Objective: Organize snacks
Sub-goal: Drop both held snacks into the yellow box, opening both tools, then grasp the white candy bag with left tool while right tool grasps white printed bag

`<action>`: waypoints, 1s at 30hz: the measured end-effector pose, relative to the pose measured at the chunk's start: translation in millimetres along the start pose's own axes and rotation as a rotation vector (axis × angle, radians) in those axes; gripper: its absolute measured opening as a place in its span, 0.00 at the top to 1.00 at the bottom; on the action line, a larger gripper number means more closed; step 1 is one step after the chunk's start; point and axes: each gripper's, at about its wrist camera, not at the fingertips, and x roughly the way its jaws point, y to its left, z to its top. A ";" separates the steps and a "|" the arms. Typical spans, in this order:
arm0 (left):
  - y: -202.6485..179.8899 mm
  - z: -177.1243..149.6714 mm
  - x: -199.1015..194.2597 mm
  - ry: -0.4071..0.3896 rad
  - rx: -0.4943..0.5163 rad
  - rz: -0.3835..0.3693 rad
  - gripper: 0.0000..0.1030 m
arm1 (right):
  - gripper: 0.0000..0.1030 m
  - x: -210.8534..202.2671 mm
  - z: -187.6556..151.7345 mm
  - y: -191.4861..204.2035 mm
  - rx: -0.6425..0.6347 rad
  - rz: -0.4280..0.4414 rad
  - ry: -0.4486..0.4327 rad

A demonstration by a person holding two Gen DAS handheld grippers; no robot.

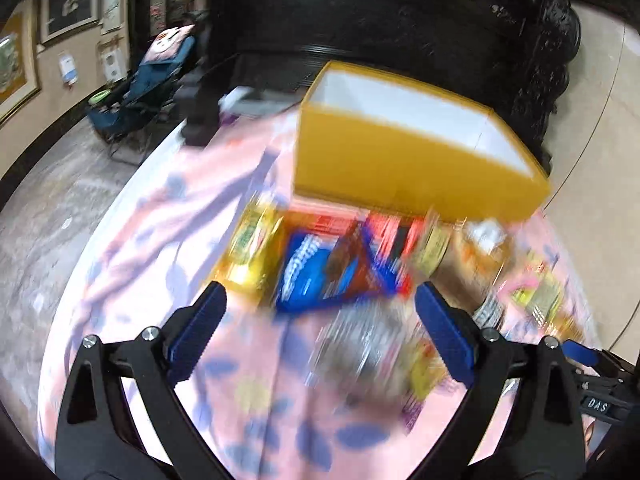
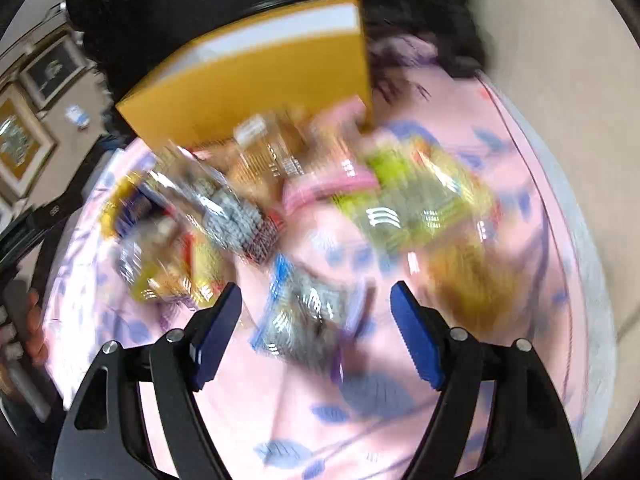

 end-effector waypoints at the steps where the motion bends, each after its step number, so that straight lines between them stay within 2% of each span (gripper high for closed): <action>1: 2.1 -7.9 -2.0 0.003 0.001 0.004 0.06 | 0.25 2.4 -5.2 0.3 0.019 -0.008 -0.002; 8: 19.4 -45.6 -22.8 0.026 0.036 0.054 0.06 | 0.24 34.6 -9.0 15.7 0.032 -0.052 0.019; 11: 26.1 -51.0 -23.1 0.043 0.019 0.060 0.06 | 0.18 42.9 -12.1 34.2 -0.038 -0.127 -0.025; 12: 25.5 -51.2 -21.5 0.052 0.018 0.059 0.06 | 0.19 45.3 -16.0 41.9 -0.080 -0.172 -0.050; 13: 24.2 -50.6 -19.5 0.061 0.018 0.055 0.06 | 0.22 44.7 -20.1 48.0 -0.115 -0.176 -0.082; 15: 18.8 -49.8 -16.2 0.063 0.025 0.051 0.06 | 0.50 40.5 -22.4 52.8 -0.139 -0.147 -0.082; 16: 15.7 -49.5 -14.4 0.065 0.031 0.047 0.06 | 0.53 38.8 -23.3 53.4 -0.141 -0.141 -0.075; 24: -20.3 -35.2 25.3 0.103 0.045 -0.012 0.06 | 0.52 33.0 -38.2 43.9 -0.177 -0.104 -0.119; 30: -38.4 -24.7 61.7 0.127 0.082 0.061 0.06 | 0.49 32.6 -38.9 37.6 -0.171 -0.075 -0.117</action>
